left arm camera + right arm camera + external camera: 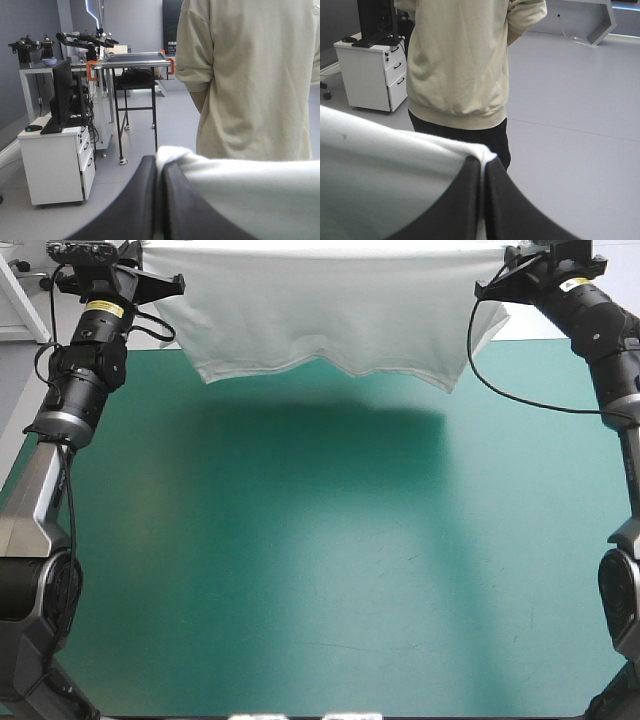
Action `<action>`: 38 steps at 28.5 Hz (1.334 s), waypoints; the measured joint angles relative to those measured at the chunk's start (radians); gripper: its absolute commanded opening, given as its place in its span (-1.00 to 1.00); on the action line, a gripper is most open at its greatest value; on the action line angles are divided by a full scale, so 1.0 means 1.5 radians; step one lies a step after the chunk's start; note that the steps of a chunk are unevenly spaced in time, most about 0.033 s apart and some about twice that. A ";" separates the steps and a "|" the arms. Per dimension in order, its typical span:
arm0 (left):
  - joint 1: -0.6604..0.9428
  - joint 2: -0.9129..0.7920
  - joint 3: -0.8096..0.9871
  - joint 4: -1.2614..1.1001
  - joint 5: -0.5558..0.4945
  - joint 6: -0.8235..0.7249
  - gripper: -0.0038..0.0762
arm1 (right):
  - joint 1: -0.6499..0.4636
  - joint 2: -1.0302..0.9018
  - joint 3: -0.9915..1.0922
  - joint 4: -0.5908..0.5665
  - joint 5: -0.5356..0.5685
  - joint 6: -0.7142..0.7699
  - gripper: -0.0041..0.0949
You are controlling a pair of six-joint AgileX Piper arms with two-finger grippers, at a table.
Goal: Fold the cloth
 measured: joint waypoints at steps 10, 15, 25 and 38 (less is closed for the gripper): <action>0.001 0.054 0.149 0.003 0.014 -0.040 -0.93 | 0.004 0.074 0.085 0.091 0.079 -0.111 -0.95; 0.001 0.026 0.220 0.003 0.136 -0.044 -0.93 | 0.005 0.063 0.128 0.079 0.147 -0.084 -0.95; 0.001 -0.031 0.269 0.011 0.448 0.021 -0.93 | 0.005 -0.011 0.254 -0.050 0.292 0.047 -0.95; 0.004 -0.038 0.269 0.029 0.772 0.075 -0.93 | 0.005 -0.115 0.473 -0.124 0.386 0.106 -0.95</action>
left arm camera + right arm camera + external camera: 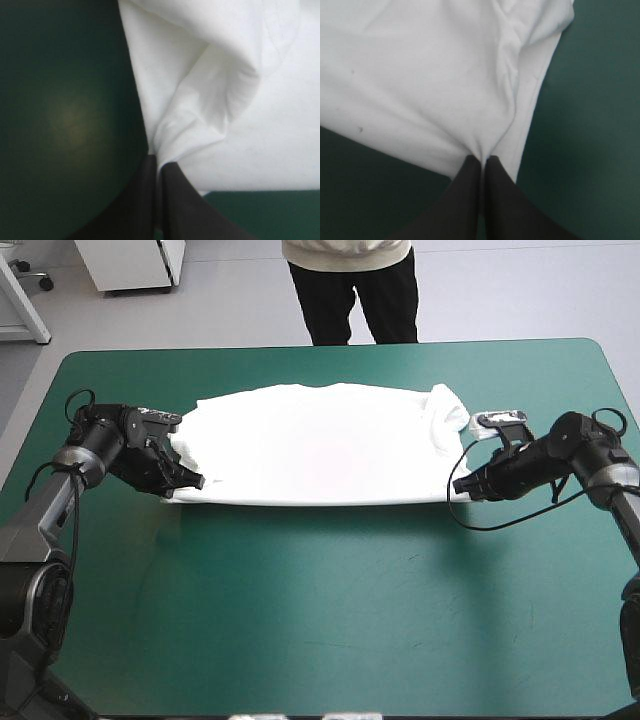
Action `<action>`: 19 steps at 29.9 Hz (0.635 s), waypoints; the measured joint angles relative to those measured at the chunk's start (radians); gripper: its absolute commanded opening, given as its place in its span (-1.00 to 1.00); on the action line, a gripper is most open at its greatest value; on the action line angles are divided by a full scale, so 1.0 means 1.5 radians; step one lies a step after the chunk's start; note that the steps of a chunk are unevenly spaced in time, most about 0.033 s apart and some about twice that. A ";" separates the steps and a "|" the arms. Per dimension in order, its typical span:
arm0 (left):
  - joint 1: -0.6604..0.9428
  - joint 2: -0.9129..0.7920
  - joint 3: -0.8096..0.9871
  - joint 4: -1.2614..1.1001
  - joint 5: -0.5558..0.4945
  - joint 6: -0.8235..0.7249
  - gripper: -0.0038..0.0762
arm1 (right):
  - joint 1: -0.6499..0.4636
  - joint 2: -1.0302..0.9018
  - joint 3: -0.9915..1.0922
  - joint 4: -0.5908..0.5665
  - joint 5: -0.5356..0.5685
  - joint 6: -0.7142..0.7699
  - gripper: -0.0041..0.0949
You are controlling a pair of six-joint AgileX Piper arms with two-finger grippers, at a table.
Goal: Fold the cloth
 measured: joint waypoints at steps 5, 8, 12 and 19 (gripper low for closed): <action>0.000 -0.002 0.026 -0.030 0.039 0.028 -0.93 | 0.000 -0.033 0.061 -0.039 0.011 0.034 -0.95; 0.001 -0.002 0.070 -0.056 0.040 0.044 -0.93 | 0.000 -0.049 0.090 -0.044 0.015 0.041 -0.95; 0.001 -0.018 0.139 -0.078 0.009 0.054 -0.93 | 0.000 -0.059 0.118 -0.046 0.016 0.042 -0.95; 0.002 -0.052 0.189 -0.086 -0.048 0.057 -0.93 | 0.000 -0.061 0.128 -0.053 0.027 0.057 -0.95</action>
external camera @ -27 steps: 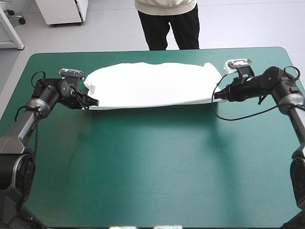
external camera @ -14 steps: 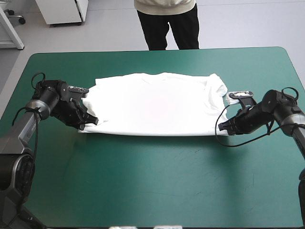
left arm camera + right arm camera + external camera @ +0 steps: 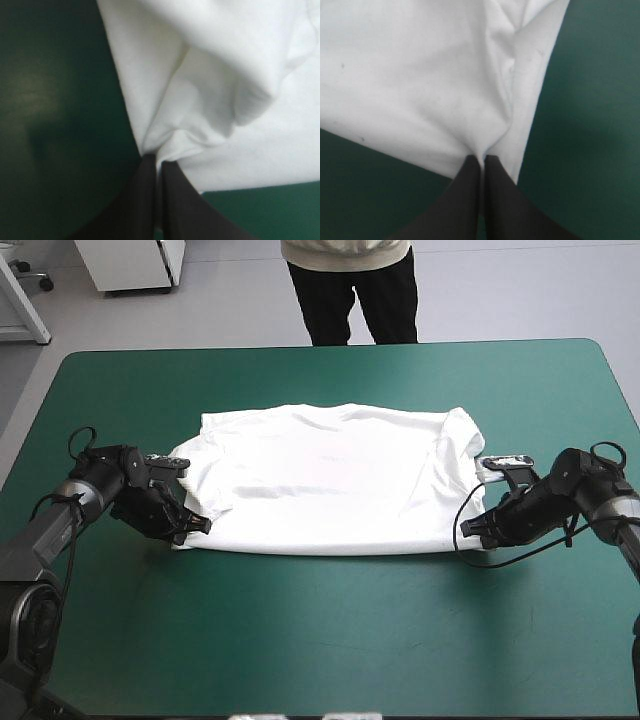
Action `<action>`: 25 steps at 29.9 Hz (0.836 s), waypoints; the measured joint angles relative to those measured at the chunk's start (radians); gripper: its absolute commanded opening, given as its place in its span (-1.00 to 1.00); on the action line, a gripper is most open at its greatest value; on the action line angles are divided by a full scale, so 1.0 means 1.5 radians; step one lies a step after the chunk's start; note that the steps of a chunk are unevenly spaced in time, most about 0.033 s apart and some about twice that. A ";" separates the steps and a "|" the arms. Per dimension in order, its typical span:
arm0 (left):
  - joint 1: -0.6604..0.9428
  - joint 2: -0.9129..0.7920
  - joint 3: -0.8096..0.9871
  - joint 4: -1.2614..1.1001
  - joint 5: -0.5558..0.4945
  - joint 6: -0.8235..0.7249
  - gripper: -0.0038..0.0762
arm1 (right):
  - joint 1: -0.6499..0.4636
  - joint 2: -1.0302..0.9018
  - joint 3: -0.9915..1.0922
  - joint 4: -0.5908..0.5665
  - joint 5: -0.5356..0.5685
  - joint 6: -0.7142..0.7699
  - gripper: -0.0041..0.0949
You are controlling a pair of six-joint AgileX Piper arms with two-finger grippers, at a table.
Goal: Fold the cloth
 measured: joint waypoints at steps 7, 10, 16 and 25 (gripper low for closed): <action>0.001 -0.001 0.002 -0.012 -0.003 0.012 -0.93 | 0.000 0.000 0.022 -0.011 -0.010 0.009 -0.52; 0.001 -0.001 0.002 -0.012 -0.004 0.013 -0.93 | 0.000 0.000 0.027 -0.016 -0.014 0.009 -0.09; 0.001 -0.001 0.002 -0.013 -0.004 0.016 -0.87 | 0.000 -0.001 0.027 -0.019 -0.018 0.009 0.11; 0.001 -0.046 0.002 -0.032 -0.010 0.032 -0.03 | 0.000 -0.064 -0.012 -0.022 -0.026 0.010 0.08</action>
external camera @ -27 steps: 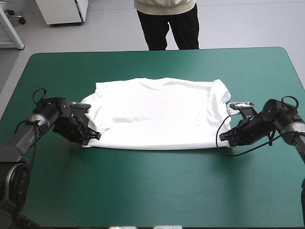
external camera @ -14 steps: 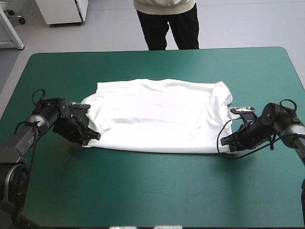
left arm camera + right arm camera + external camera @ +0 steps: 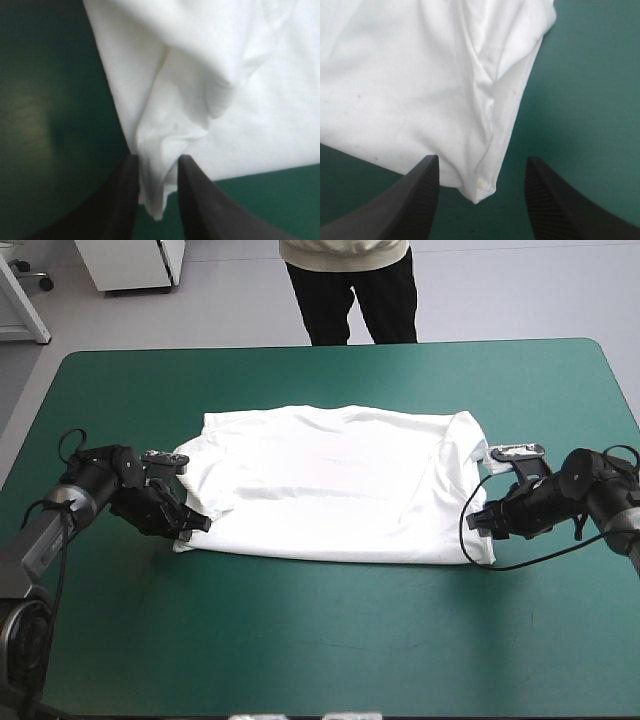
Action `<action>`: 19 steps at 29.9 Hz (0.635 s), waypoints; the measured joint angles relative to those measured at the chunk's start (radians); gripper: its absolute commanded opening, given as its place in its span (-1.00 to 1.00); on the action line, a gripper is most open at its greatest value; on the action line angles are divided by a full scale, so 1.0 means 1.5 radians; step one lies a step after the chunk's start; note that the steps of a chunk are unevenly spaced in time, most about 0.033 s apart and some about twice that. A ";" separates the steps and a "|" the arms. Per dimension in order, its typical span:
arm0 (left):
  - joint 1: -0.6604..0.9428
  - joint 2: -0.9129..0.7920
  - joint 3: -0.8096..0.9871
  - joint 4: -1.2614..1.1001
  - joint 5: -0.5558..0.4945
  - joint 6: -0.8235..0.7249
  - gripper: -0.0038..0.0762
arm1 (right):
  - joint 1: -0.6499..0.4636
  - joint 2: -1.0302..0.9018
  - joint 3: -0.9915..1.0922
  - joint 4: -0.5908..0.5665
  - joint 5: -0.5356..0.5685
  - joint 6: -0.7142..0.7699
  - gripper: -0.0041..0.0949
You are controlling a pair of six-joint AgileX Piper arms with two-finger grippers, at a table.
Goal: Fold the cloth
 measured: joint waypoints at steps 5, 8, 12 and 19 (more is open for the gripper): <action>0.000 -0.077 -0.029 -0.002 0.008 -0.012 0.04 | 0.000 -0.043 -0.049 -0.001 0.034 0.007 0.08; 0.000 -0.118 -0.049 -0.002 0.011 -0.034 0.04 | 0.000 -0.064 -0.086 -0.001 0.056 0.013 0.08; 0.000 -0.155 -0.071 0.012 -0.009 -0.079 0.04 | 0.000 -0.091 -0.134 -0.001 0.080 0.022 0.07; 0.037 -0.151 -0.076 0.006 -0.045 -0.110 0.04 | 0.000 -0.118 -0.185 -0.001 0.114 0.029 0.05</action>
